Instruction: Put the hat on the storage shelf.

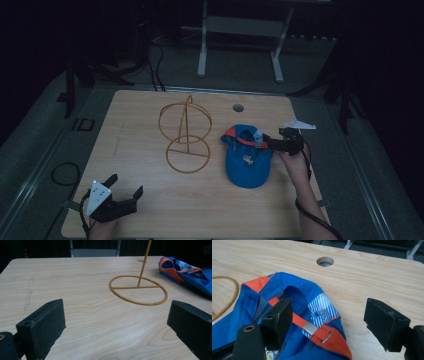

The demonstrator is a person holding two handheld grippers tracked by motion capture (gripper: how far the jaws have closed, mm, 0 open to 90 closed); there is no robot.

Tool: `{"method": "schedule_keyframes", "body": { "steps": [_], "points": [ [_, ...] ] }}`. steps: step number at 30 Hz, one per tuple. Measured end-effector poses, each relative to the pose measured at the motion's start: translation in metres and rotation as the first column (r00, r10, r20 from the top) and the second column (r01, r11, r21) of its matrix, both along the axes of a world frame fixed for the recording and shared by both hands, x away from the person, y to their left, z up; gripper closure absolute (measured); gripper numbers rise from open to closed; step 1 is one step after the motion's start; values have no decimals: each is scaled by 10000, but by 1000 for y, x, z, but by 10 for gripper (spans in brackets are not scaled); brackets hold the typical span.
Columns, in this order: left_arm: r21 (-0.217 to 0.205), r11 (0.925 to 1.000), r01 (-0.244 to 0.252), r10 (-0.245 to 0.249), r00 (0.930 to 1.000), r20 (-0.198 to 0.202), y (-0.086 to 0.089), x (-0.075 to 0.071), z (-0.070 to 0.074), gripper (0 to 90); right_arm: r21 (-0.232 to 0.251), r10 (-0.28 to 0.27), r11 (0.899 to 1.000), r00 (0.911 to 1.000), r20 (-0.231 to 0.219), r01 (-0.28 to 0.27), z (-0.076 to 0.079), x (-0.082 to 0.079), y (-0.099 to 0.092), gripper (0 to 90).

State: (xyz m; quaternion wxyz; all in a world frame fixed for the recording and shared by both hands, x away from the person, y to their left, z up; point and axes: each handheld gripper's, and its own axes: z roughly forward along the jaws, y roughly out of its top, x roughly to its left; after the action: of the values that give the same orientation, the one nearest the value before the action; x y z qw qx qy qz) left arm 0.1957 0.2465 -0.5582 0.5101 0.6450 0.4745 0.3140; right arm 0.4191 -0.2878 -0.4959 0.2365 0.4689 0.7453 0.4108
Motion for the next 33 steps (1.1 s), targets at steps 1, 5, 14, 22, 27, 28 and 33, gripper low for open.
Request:
{"method": "schedule_keyframes", "body": {
  "steps": [1,5,14,22,27,28,33],
  "points": [
    [-10,10000,-3,3,10000,-1,0,0,0,20,17,-23,10000,10000,-82,23,0,2,1,241],
    [62,10000,54,-54,10000,24,0,0,1,20,-83,-7,10000,9999,-163,5,-5,10,6,275],
    [-16,10000,88,-88,10000,4,2,1,0,20,-358,-83,9993,9977,-667,60,-20,31,17,292],
    [-51,9999,152,-153,9999,-80,2,1,-2,20,-615,-150,9981,9940,-1084,83,-33,47,28,292],
    [-122,9998,136,-137,9999,-59,3,0,-2,20,-1365,-194,9906,9895,-1432,-3,-48,49,36,350],
    [-122,9998,136,-137,9999,-59,3,0,-2,20,-1365,-194,9906,9895,-1432,-3,-48,49,36,350],
    [-125,9999,113,-114,9999,-65,4,-1,-1,20,-1707,-54,9851,9867,-1627,-227,-57,47,38,478]
  ]
}}
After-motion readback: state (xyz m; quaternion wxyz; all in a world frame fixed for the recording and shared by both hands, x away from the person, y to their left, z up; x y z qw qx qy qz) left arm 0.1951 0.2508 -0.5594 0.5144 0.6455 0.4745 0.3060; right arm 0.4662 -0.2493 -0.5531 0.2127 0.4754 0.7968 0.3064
